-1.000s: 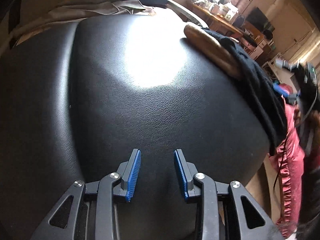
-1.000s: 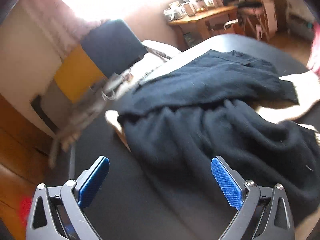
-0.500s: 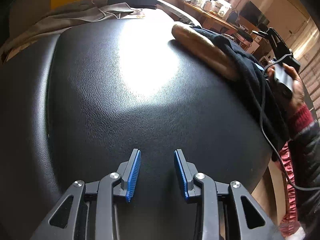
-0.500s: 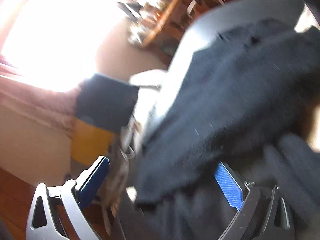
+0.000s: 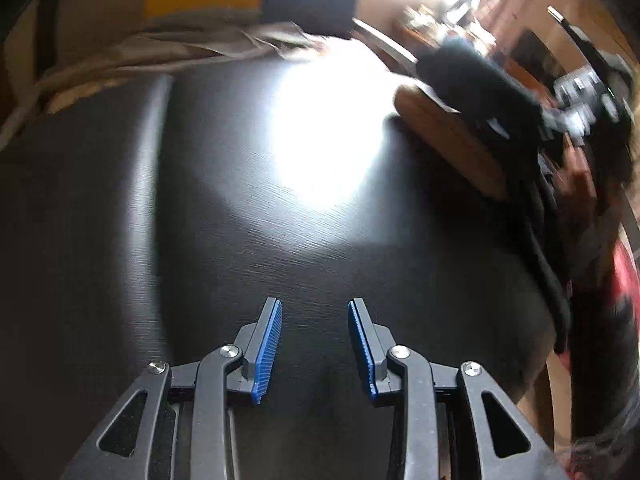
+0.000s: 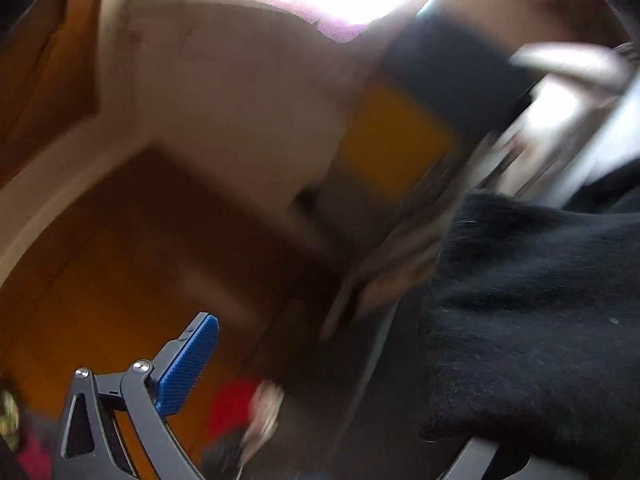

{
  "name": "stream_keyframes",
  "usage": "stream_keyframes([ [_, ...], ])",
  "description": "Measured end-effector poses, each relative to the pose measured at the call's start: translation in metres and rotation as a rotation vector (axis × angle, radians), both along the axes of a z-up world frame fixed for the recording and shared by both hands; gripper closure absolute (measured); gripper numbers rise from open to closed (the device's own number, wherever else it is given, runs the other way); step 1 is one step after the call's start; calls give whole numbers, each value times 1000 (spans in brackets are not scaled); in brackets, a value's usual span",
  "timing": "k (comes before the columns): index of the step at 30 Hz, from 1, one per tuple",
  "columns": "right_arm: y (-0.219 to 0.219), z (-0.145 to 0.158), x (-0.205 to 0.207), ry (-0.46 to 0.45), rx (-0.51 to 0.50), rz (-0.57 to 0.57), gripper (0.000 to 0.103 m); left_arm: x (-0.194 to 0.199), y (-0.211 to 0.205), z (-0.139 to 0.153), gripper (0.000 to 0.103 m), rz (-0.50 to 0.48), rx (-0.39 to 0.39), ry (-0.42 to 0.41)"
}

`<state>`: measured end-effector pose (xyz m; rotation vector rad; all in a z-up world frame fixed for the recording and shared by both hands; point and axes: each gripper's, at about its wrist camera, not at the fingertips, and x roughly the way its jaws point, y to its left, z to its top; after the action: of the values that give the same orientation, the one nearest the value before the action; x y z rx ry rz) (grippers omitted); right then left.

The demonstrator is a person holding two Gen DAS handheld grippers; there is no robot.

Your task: Fold clothes

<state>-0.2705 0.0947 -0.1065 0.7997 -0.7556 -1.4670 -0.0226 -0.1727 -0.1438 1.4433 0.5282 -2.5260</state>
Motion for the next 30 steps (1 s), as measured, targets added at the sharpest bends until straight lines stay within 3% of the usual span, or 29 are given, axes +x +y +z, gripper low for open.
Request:
stream_keyframes([
  [3,-36,-2,59,4,-3,204,0,23,-25,13,69,87,-34,12],
  [6,-63,-29,117,-7,125,304,0,38,-43,20,69,149,-42,9],
  [7,-74,-37,135,40,246,295,0,39,-44,20,69,153,-42,3],
  [9,-91,-44,178,220,496,249,0,30,-43,29,70,128,-57,9],
  [11,-106,-48,233,485,694,225,0,17,-38,41,70,89,-76,30],
  [13,-111,-53,268,683,827,191,0,-3,-23,61,70,0,-133,79],
  [14,-110,-62,279,720,857,177,0,-14,-13,74,70,-56,-172,110],
  [16,-92,-57,278,715,854,135,0,-36,9,94,69,-166,-274,169],
  [19,-48,-41,262,614,805,42,0,-85,48,106,68,-347,-411,218],
  [24,-10,-29,236,526,831,-125,0,-164,83,93,68,-536,-379,188],
  [27,-1,-39,225,452,848,-150,0,-205,103,75,68,-645,-382,147],
  [30,6,-46,215,402,850,-165,0,-232,114,56,68,-693,-381,106],
])
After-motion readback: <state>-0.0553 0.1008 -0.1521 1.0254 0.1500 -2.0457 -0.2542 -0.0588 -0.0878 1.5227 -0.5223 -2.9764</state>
